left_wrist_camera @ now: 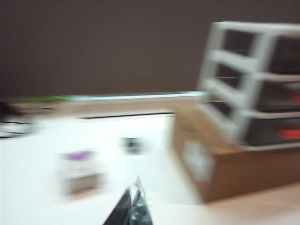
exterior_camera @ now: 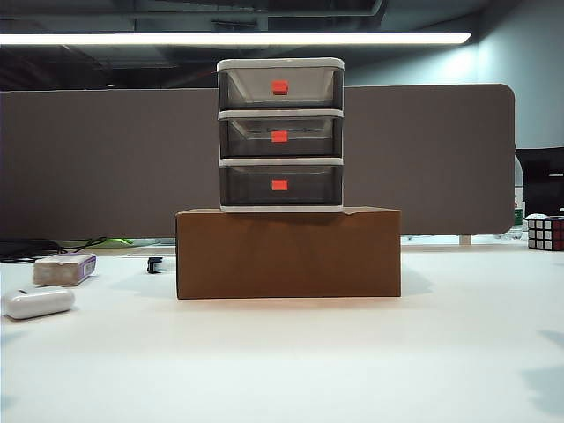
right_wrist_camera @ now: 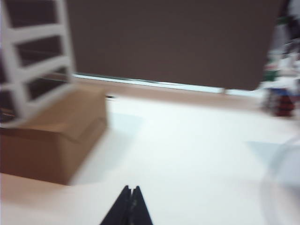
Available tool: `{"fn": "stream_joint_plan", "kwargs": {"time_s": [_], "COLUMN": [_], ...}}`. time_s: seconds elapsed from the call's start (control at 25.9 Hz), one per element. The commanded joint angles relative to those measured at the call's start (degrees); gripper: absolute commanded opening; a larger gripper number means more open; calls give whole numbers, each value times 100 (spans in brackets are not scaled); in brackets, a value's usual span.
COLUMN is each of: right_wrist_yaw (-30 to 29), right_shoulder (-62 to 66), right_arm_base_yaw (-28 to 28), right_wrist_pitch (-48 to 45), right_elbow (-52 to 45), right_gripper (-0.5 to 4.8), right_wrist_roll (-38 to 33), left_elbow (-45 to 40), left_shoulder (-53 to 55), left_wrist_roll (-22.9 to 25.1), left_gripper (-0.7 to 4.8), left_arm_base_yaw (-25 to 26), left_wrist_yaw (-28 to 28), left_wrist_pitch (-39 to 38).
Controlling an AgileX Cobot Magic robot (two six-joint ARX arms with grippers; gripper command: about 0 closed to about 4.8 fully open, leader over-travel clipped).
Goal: Open the third layer of the drawer on the table, pick up the earphone case on the table and put it in, and finally close the drawer.
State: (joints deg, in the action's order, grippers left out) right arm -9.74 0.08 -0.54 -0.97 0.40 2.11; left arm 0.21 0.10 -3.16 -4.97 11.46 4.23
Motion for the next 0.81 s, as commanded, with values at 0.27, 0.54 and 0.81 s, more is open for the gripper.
{"fn": "stream_joint_plan", "kwargs": {"time_s": [0.27,0.54,0.81], "right_wrist_yaw": [-2238,-2774,-1991], "right_shoulder": [-11,-11,9], "right_arm_base_yaw": [-2,-79,-1189], "right_wrist_pitch": [87,81,-68], "right_elbow": [-37,-37,-22], "right_gripper": [-5,-6,-6], "right_wrist_roll": [-1309,-1976,-1989], "left_elbow": [24,26,26], "left_shoulder": [2,7,155], "left_wrist_roll": [-1392,-1860,-1818], "left_gripper": [1,40,153], "left_arm_base_yaw": [7,-105,-1622], "left_wrist_yaw": [2573,2140,575], "left_wrist_pitch": [13,-608,-358]}}
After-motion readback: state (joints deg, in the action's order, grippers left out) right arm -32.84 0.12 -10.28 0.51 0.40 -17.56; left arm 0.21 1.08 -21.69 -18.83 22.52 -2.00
